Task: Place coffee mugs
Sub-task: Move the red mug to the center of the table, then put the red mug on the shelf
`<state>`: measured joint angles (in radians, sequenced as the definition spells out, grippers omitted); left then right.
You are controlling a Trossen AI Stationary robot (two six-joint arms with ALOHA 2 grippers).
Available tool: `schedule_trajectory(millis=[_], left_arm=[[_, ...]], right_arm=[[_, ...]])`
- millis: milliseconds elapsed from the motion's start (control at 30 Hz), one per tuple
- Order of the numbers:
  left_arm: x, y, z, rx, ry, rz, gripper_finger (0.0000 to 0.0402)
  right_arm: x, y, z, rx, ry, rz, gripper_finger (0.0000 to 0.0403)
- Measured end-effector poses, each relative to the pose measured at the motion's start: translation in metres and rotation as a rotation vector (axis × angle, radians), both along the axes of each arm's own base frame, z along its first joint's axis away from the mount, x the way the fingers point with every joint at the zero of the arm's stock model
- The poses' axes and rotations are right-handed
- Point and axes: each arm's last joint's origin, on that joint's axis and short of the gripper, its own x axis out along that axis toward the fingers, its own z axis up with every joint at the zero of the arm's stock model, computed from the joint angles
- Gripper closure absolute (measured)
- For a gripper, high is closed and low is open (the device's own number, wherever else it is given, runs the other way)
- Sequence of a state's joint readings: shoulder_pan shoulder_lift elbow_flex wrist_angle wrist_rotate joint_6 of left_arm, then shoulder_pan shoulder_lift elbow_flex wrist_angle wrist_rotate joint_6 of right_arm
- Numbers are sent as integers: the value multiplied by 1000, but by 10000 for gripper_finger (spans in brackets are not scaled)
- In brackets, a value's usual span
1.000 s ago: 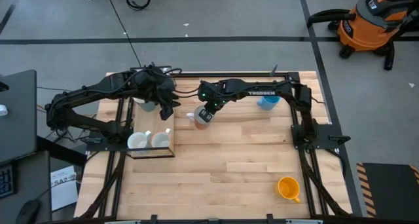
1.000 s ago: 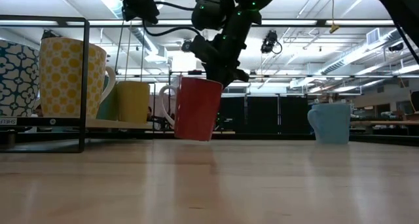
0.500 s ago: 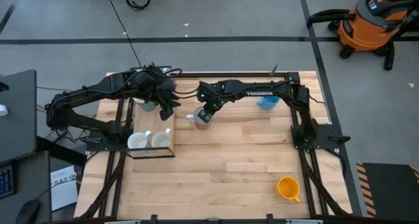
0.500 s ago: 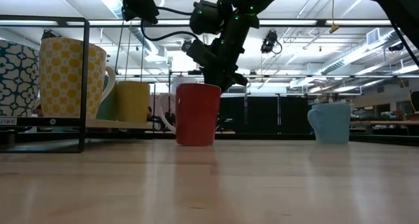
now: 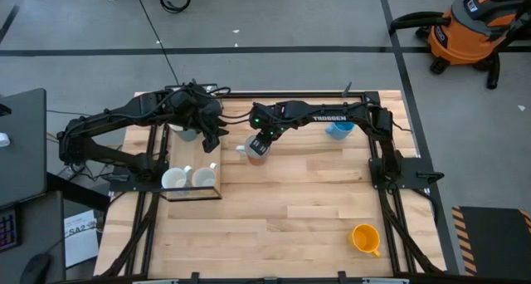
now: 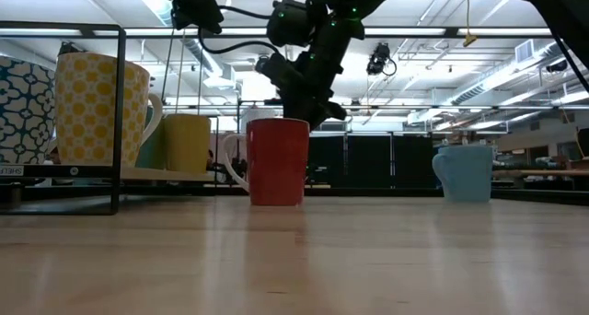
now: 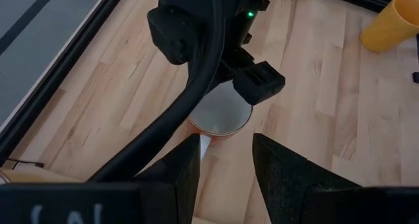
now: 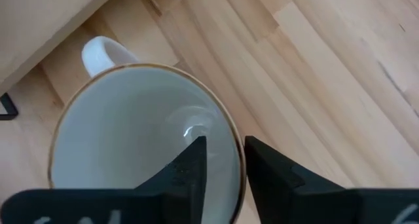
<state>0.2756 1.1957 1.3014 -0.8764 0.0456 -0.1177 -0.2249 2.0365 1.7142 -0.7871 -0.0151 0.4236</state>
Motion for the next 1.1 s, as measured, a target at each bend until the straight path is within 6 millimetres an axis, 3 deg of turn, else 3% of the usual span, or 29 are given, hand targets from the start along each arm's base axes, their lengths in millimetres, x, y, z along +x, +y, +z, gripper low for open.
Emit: schedule_trajectory(millis=[233, 633, 833, 1100], left_arm=[[0, 0, 0, 0, 0, 0, 255], [0, 0, 0, 0, 0, 0, 255], [0, 0, 0, 0, 0, 0, 255], [0, 0, 0, 1, 0, 0, 255]], right_arm=[[1, 0, 1, -4, -16, 0, 270], [1, -2, 2, 23, -25, 9, 269], [-3, -5, 21, 11, -75, 6, 269], [-20, -2, 62, -17, -176, 53, 270]])
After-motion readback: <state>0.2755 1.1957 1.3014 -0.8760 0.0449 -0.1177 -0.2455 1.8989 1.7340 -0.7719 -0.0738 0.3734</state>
